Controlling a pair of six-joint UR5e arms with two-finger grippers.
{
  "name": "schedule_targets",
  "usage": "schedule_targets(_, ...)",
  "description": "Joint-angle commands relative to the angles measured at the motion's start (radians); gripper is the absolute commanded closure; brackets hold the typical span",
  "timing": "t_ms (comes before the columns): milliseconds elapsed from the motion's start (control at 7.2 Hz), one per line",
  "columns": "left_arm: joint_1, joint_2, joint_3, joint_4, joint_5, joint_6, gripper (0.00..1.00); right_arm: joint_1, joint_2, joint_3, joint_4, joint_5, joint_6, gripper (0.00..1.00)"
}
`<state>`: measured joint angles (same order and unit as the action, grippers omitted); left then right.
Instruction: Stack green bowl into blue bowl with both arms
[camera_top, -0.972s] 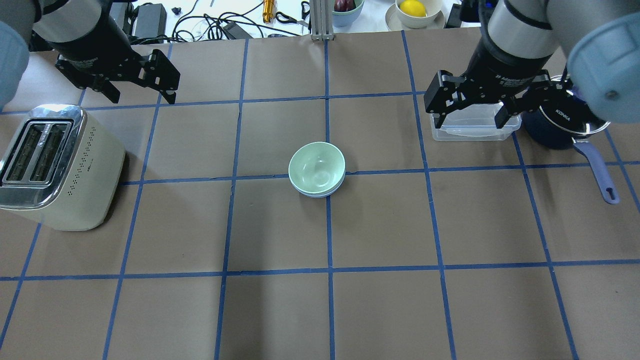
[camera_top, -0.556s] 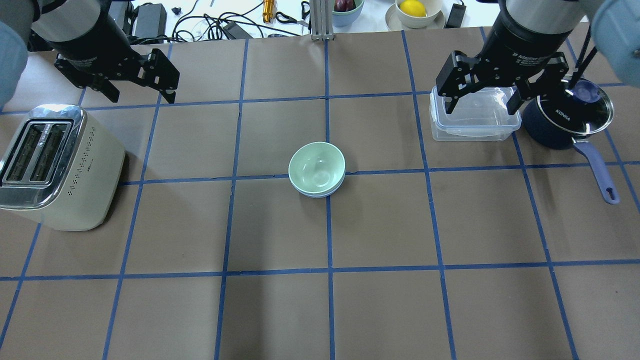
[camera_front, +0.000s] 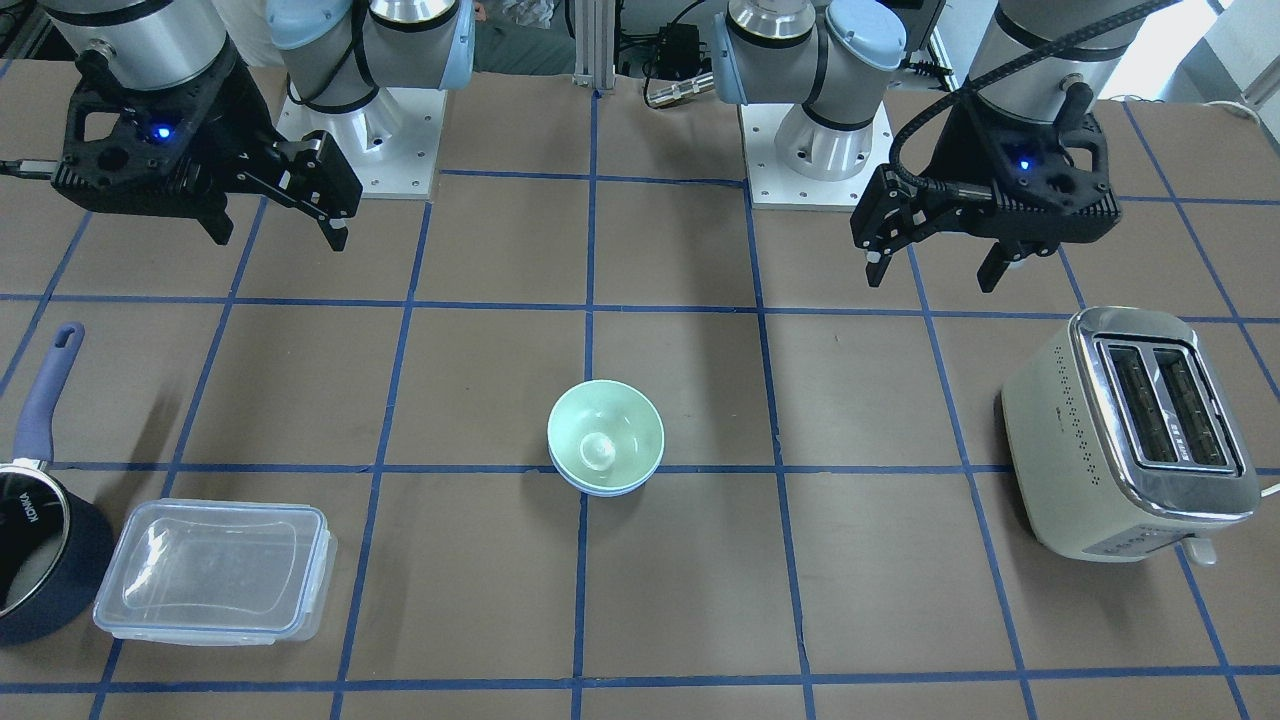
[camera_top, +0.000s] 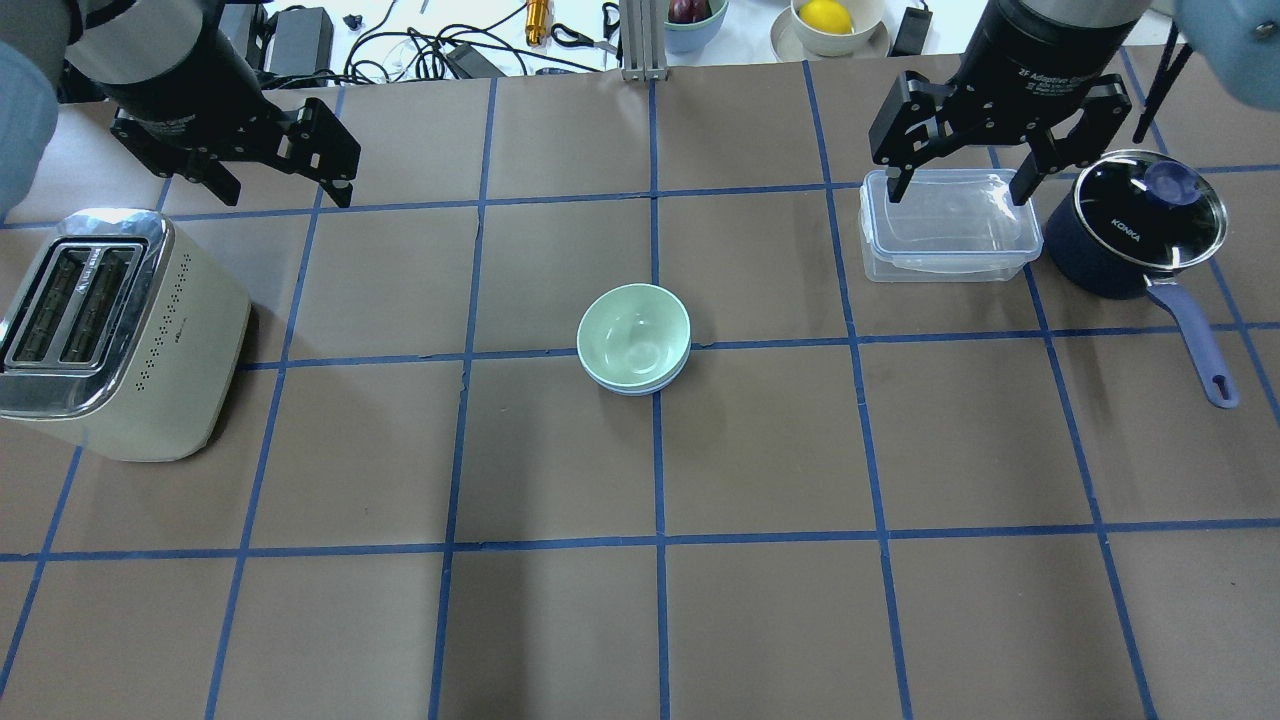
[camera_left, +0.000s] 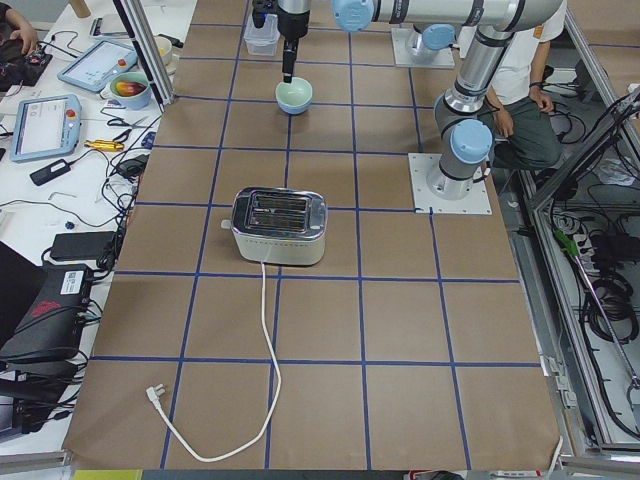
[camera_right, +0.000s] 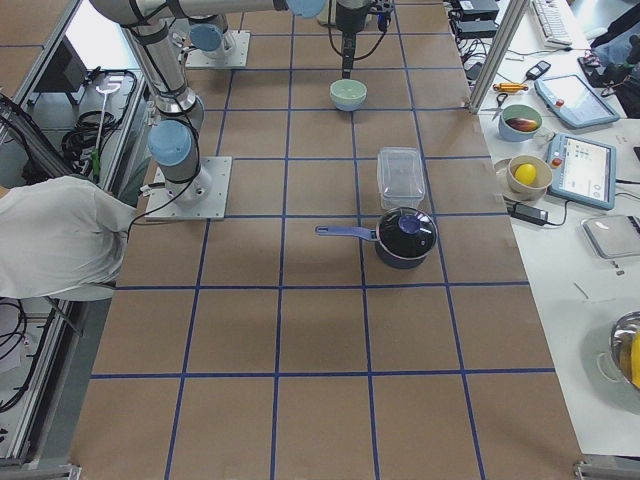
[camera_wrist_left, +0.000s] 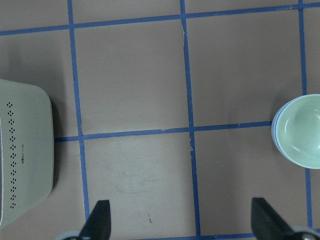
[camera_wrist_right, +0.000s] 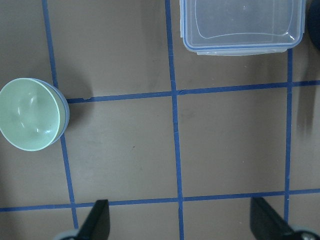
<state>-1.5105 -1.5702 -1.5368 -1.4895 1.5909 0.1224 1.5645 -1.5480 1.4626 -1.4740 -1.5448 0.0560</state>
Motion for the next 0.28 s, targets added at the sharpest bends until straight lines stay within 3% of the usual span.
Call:
schedule_targets(0,0.0,-0.001,0.0,0.0,0.0,-0.001,0.0,0.0,-0.003,0.002,0.006,-0.001,-0.013,0.0)
schedule_targets(139,0.0,-0.001,0.0,0.0,0.0,-0.001,0.0,0.0,-0.003,0.002,0.006,0.0,-0.012,0.0)
